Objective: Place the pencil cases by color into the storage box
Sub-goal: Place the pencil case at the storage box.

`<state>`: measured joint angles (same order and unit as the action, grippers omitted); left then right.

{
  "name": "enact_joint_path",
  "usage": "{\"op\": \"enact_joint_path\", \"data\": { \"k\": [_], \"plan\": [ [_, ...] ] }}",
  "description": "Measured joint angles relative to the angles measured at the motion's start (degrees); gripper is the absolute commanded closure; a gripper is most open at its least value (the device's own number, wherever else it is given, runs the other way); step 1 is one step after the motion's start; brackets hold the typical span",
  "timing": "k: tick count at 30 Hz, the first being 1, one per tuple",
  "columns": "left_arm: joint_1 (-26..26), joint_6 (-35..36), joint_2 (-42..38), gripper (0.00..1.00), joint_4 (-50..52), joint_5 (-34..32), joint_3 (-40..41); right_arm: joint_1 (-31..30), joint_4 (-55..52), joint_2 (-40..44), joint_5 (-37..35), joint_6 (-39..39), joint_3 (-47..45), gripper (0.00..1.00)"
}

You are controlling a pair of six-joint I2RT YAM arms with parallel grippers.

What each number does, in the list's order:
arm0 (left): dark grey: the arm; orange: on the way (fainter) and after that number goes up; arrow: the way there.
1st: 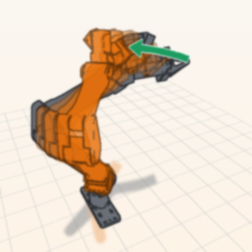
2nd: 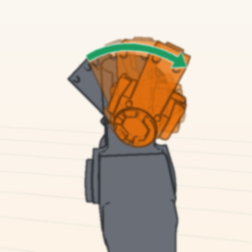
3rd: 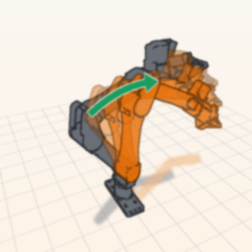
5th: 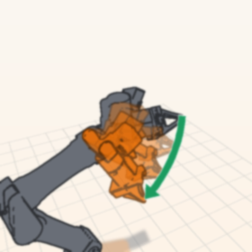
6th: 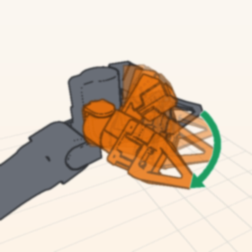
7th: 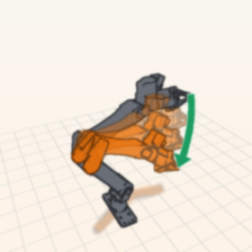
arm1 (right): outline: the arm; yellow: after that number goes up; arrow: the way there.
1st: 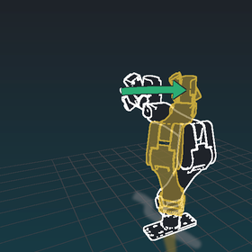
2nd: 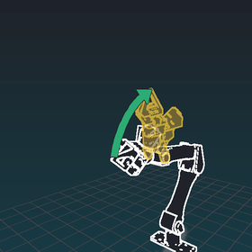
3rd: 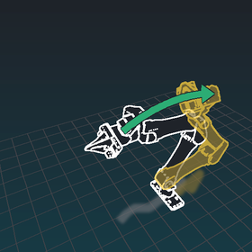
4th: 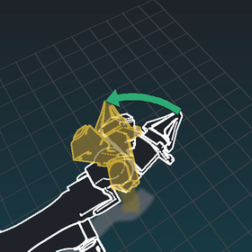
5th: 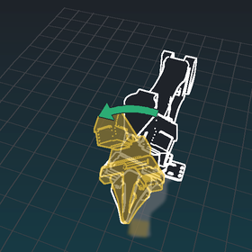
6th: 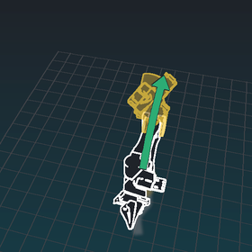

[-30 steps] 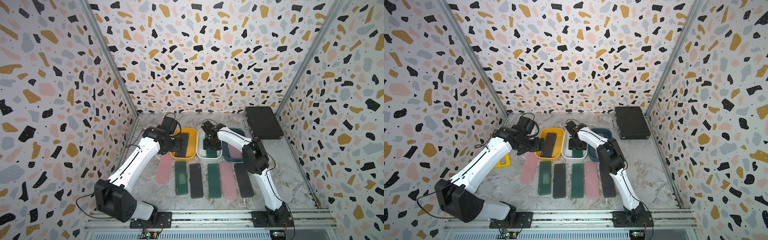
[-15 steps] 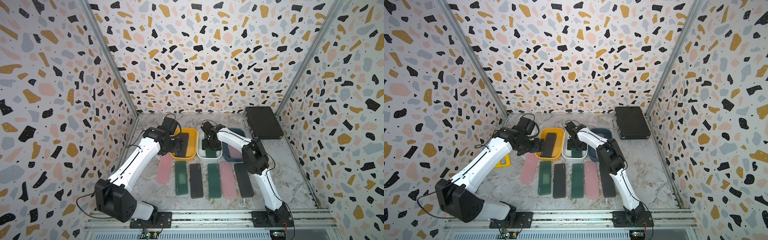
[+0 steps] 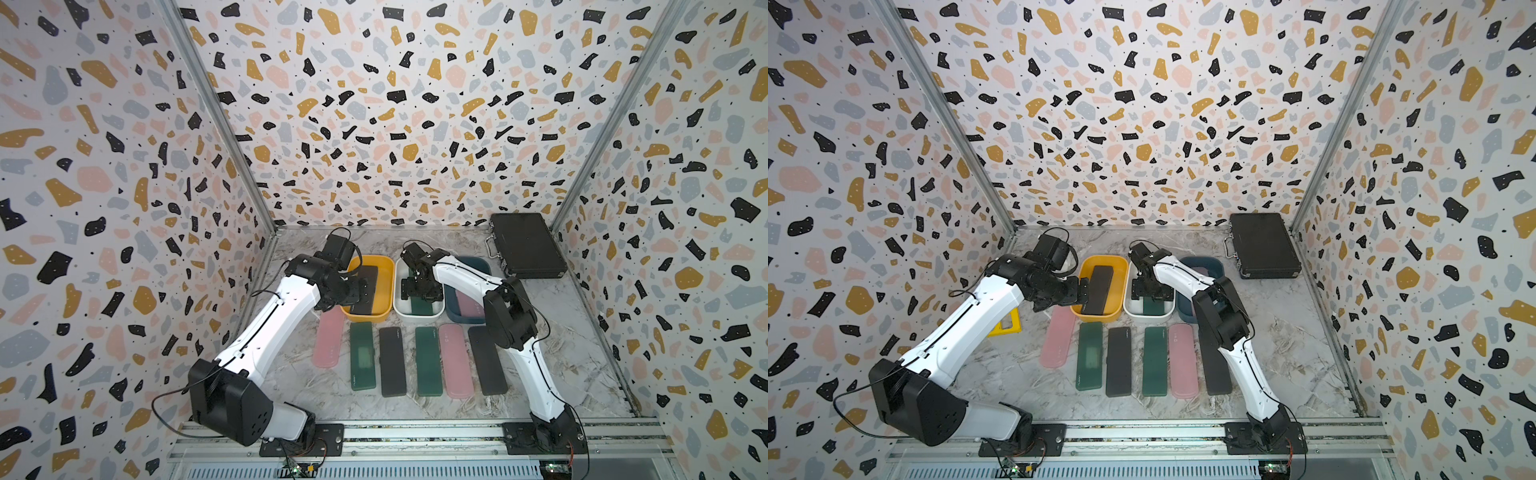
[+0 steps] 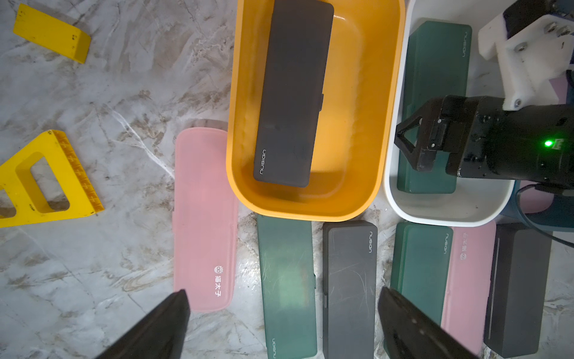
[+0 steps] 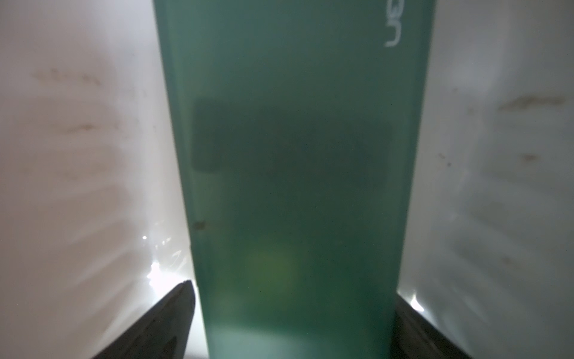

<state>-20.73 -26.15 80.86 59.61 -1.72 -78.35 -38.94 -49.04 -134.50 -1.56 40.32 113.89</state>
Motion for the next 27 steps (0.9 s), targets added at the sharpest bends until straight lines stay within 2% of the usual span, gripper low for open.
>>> {"op": "enact_joint_path", "data": {
  "k": [13,27],
  "plan": [
    [0.9,0.0,-1.9,0.0,2.3,-1.4,1.8,0.0,-0.5,5.7,-2.2,-0.2,-0.6,0.0],
    [10.8,2.3,0.3,0.0,4.2,1.2,7.2,0.0,-0.9,16.2,-4.1,-3.6,-3.9,0.0]
  ]
}}
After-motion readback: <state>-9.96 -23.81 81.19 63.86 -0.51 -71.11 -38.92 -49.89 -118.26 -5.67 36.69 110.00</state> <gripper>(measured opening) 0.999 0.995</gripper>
